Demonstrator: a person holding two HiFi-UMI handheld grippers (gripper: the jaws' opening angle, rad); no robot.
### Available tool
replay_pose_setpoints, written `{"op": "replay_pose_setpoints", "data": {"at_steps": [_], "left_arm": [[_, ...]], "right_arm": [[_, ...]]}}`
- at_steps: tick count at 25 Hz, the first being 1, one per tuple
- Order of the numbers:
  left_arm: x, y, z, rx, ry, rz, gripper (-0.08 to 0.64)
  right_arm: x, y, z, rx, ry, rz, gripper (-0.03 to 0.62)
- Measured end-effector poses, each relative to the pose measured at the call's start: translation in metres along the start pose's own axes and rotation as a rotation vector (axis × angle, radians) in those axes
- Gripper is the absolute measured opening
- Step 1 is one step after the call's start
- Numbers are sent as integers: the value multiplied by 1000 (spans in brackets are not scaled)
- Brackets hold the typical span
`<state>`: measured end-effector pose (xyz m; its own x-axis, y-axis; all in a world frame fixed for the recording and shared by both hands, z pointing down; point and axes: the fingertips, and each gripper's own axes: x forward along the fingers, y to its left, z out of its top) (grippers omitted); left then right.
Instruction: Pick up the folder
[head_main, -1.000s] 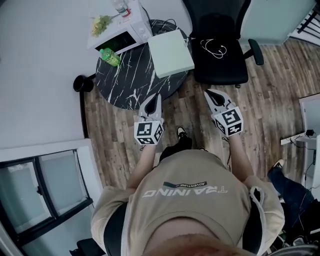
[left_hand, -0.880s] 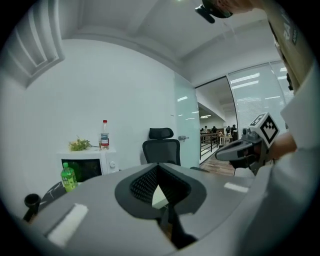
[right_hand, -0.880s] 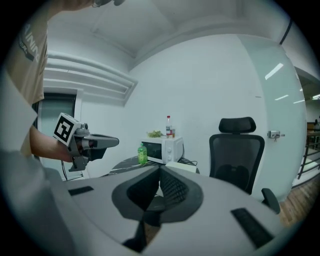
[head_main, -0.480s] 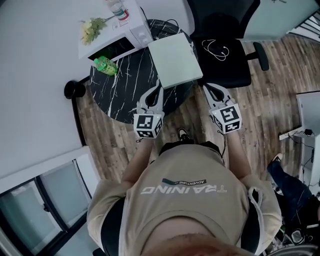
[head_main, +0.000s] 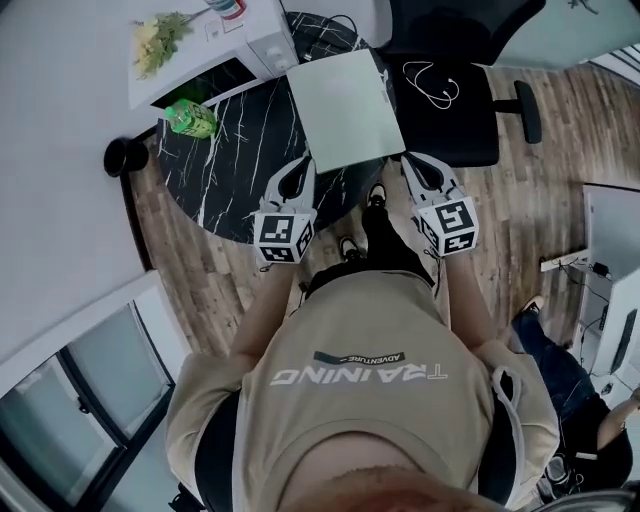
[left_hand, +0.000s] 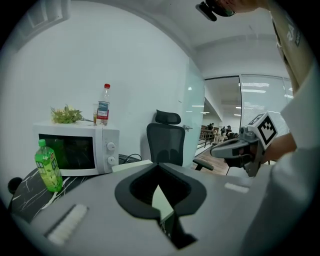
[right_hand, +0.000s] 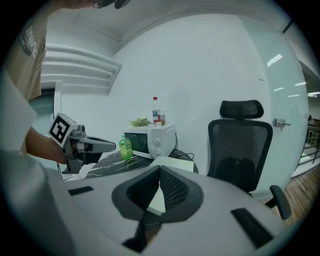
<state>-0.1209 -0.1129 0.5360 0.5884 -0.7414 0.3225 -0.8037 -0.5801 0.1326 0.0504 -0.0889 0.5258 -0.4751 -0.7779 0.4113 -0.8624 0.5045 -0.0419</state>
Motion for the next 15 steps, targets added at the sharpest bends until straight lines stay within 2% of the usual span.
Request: {"op": "replay_pose_setpoints", "data": {"at_steps": [6, 10, 13, 15], "left_arm": [[32, 18, 14, -31, 35, 90, 6], [61, 28, 44, -133, -1, 99, 6], [85, 40, 56, -184, -14, 127, 6], [99, 49, 63, -255, -44, 128, 6]], "right_arm": [[51, -42, 8, 13, -2, 76, 9], [95, -70, 22, 13, -3, 163, 9], [129, -87, 27, -28, 9, 217, 9], [150, -99, 27, -49, 19, 234, 9]]}}
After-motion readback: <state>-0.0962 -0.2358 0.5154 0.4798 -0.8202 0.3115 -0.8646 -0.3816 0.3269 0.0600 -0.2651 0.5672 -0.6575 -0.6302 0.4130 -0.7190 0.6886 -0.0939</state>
